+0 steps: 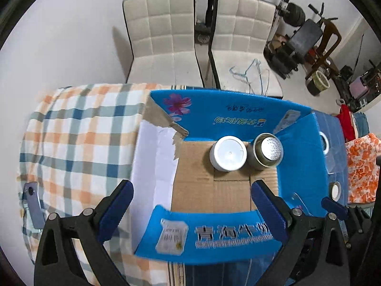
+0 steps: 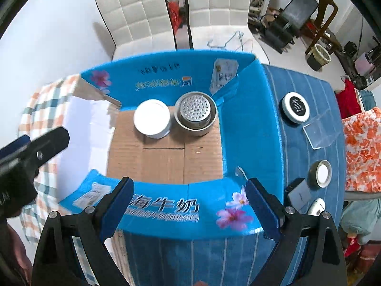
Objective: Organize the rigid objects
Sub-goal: 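Grasp the grey power bank with the left tool while the right tool grasps the metal tin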
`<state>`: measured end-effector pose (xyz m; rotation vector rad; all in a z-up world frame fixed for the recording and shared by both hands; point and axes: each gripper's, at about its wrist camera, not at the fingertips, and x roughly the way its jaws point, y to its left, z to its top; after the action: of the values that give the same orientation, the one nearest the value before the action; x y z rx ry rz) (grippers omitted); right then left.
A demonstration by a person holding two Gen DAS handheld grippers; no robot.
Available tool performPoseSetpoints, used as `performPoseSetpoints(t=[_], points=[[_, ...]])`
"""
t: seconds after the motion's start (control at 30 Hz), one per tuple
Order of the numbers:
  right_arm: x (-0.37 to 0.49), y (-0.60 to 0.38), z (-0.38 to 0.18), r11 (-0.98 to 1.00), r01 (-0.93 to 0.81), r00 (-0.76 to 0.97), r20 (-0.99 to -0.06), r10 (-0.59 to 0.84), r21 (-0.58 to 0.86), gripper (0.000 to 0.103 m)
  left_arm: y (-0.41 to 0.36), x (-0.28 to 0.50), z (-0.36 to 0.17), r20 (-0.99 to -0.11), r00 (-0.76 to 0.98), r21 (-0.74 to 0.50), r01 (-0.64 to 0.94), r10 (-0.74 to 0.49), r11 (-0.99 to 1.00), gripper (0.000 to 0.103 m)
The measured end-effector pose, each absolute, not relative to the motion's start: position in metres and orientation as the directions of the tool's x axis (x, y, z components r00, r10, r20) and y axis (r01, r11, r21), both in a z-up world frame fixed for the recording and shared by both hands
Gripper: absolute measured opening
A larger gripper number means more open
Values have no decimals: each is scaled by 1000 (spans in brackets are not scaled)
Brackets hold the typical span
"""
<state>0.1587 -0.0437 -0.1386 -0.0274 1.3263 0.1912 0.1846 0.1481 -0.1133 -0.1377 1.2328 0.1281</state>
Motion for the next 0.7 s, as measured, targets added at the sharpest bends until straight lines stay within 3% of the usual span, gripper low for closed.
performPoseSetpoints(t=[0.37, 0.57, 0.7], points=[[107, -56, -62, 968, -208, 329, -921, 208, 144, 97, 127, 138, -44, -903, 427, -19, -144, 45, 989, 101], [99, -119, -47, 971, -167, 336, -916, 221, 173, 97, 89, 128, -26, -898, 439, -53, -127, 8, 991, 101], [102, -198, -54, 988, -55, 349, -925, 153, 143, 97, 38, 133, -30, -897, 439, -96, -82, -51, 992, 101]])
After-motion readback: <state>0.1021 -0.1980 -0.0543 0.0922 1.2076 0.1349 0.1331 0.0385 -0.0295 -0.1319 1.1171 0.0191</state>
